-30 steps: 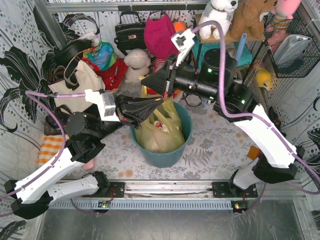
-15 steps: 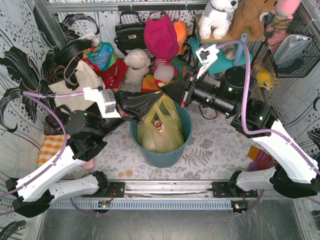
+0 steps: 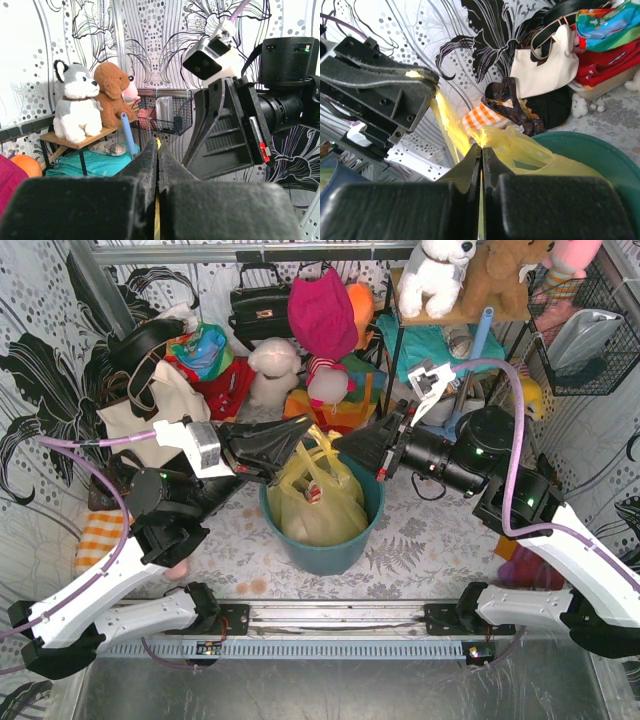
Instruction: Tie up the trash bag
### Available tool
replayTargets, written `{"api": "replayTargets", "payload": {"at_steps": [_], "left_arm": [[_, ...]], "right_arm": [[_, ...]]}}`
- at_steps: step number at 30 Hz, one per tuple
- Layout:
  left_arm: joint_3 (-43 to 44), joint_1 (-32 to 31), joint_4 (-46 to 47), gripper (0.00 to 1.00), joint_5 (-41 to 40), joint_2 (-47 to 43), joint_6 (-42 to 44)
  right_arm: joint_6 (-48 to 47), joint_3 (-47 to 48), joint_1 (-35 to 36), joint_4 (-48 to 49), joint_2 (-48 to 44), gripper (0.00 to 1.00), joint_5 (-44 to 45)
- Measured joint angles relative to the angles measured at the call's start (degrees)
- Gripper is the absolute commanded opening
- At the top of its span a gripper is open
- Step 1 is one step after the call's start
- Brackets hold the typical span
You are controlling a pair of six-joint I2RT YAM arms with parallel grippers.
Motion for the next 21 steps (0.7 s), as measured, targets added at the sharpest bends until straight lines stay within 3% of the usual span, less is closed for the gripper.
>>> {"api": "replayTargets", "payload": {"at_steps": [14, 21], "left_arm": [[-1.40, 0.00, -1.07, 0.03, -3.37, -0.15, 0.11], [-1.62, 0.00, -2.19, 0.03, -5.81, -0.13, 0.11]], "right_arm": [[5.62, -9.25, 0.24, 8.66, -2.40, 0.00, -9.25], [7.58, -10.38, 2.93, 10.14, -2.01, 0.00, -9.49]]}}
